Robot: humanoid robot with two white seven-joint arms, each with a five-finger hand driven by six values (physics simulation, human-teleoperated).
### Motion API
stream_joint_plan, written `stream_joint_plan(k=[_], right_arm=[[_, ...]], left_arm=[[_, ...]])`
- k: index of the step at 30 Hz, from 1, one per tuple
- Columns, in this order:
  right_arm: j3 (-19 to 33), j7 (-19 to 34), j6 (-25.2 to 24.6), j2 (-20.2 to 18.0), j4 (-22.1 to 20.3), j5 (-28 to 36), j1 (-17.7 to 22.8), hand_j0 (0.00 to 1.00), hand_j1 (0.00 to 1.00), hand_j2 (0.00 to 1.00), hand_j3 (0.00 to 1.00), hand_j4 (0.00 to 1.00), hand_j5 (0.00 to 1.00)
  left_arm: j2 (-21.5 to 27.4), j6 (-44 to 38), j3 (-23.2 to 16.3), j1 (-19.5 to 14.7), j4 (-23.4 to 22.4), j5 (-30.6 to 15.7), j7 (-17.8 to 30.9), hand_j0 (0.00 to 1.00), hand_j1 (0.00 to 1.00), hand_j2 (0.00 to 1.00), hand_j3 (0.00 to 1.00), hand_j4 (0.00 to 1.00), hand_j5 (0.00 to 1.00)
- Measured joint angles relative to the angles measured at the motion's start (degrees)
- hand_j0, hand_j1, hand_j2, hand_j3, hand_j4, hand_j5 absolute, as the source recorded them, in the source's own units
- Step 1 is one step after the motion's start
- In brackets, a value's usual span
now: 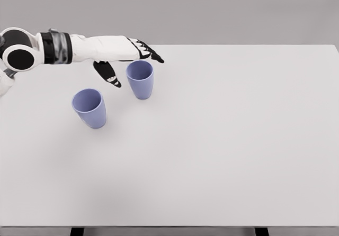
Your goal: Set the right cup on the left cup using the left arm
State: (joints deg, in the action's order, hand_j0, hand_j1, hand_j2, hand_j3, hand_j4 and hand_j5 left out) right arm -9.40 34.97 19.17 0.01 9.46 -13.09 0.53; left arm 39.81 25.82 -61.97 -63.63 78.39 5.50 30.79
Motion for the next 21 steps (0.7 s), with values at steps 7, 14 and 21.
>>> stream_joint_plan(k=[7,14,21], right_arm=[[0.0,0.0,0.0,0.0,0.0,0.0,0.0,1.0,1.0,1.0,1.0,1.0,1.0],[0.0,0.0,0.0,0.0,-0.02,0.0,0.0,1.0,1.0,1.0,1.0,1.0,1.0],[0.0,0.0,0.0,0.0,0.0,0.0,0.0,1.0,1.0,1.0,1.0,1.0,1.0]], left_arm=[[-0.97,0.01,-0.04,0.09,-2.16,0.12,-0.03,1.0,1.0,1.0,1.0,1.0,1.0],[-2.33,0.03,-0.35,-0.44,-8.72,0.83,-0.08,1.0,1.0,1.0,1.0,1.0,1.0],[-5.29,0.25,-0.99,-0.35,-11.13,2.04,-1.16,1.0,1.0,1.0,1.0,1.0,1.0]])
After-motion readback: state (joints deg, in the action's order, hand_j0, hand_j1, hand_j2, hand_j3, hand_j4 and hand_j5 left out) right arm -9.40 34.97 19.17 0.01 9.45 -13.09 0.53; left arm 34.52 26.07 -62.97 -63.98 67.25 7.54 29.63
